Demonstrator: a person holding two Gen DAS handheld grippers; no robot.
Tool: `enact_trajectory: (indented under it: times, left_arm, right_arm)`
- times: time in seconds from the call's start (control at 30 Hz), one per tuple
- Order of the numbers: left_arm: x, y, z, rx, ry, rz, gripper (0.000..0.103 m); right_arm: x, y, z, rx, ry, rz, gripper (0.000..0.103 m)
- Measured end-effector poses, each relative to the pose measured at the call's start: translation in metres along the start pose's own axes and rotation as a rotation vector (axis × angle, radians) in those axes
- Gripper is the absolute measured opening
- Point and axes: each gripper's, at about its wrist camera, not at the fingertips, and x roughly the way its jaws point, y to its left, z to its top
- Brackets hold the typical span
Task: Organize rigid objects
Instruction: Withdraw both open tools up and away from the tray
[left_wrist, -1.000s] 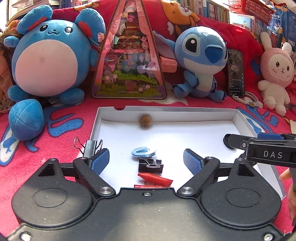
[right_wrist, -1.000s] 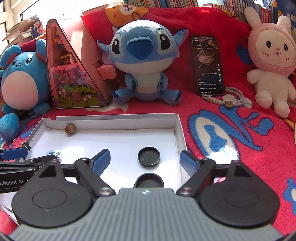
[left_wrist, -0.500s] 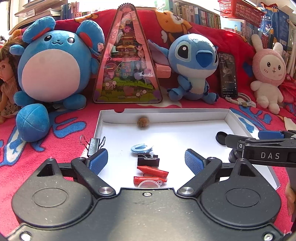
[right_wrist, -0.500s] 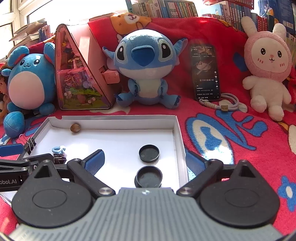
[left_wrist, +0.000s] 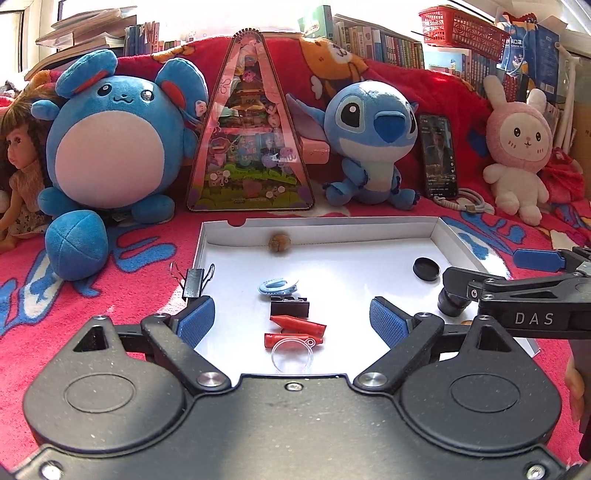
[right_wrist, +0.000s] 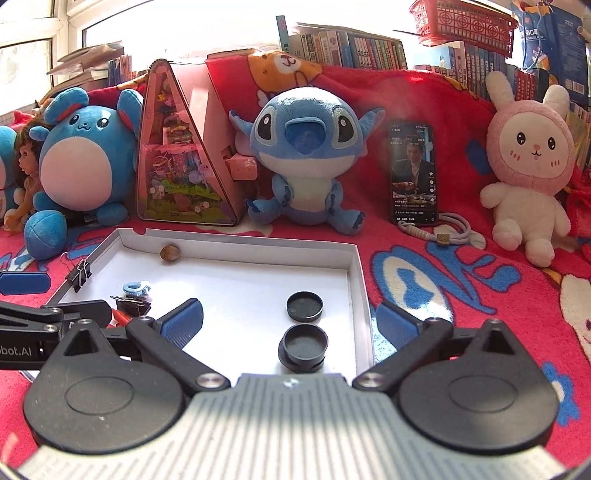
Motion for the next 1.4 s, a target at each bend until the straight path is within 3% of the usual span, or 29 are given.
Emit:
enact_trajectory:
  times: [0.7,0.9,1.4]
  left_arm:
    - [-0.052,0.000,-0.029,0.007,-0.060,-0.016,0.091]
    - [-0.073,-0.006,-0.055,0.011,-0.104,0.003,0.092]
    - [-0.072,-0.010,-0.102,0.003,-0.038,0.047,0.092]
  right_arm:
    - [-0.045,0.001,-0.031,0.026,-0.041,-0.006,0.103]
    - [-0.059,-0.002,-0.050,0.068,-0.060,-0.026,0.103]
    - [-0.069,0.007,-0.097,0.087,-0.015,-0.031,0.103]
